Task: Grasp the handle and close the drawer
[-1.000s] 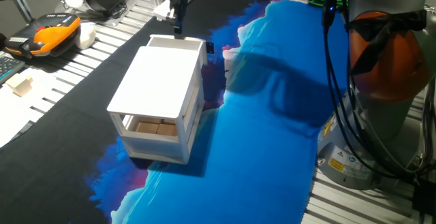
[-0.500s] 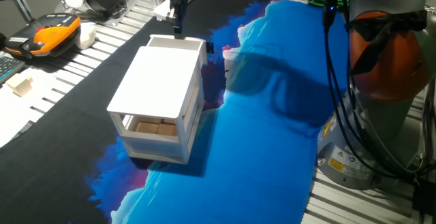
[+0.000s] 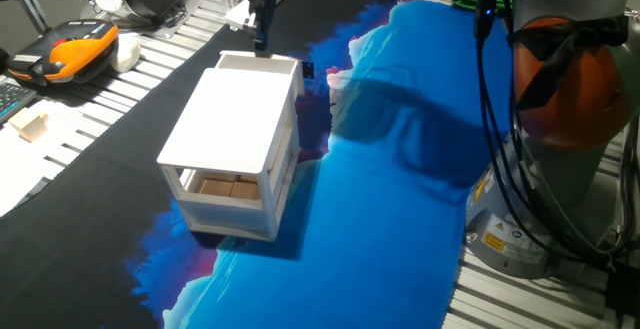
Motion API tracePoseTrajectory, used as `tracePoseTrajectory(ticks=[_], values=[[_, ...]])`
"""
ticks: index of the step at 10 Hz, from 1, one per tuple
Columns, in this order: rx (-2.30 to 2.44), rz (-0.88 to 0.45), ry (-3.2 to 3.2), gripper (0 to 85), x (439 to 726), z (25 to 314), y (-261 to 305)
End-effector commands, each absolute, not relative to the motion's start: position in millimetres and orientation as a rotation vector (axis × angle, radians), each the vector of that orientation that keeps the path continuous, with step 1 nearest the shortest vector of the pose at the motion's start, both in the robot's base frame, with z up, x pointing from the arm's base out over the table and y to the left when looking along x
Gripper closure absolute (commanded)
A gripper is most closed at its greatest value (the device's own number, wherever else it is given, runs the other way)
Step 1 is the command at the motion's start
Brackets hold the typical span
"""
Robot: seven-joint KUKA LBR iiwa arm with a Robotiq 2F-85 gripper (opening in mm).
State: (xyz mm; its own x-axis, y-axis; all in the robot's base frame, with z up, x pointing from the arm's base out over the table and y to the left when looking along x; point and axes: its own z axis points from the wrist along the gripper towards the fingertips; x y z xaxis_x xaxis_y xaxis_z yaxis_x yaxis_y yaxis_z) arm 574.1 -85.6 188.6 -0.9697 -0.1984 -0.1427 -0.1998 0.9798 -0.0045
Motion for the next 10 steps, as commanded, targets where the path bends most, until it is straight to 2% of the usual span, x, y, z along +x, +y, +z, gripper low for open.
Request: tracePoseTrajectory(ticks=[1,10], values=[[-0.297,0.016,2.983,68.0,574.1,188.7,-85.4],[-0.293,0.038,2.971,68.0,574.3,188.7,-80.0]])
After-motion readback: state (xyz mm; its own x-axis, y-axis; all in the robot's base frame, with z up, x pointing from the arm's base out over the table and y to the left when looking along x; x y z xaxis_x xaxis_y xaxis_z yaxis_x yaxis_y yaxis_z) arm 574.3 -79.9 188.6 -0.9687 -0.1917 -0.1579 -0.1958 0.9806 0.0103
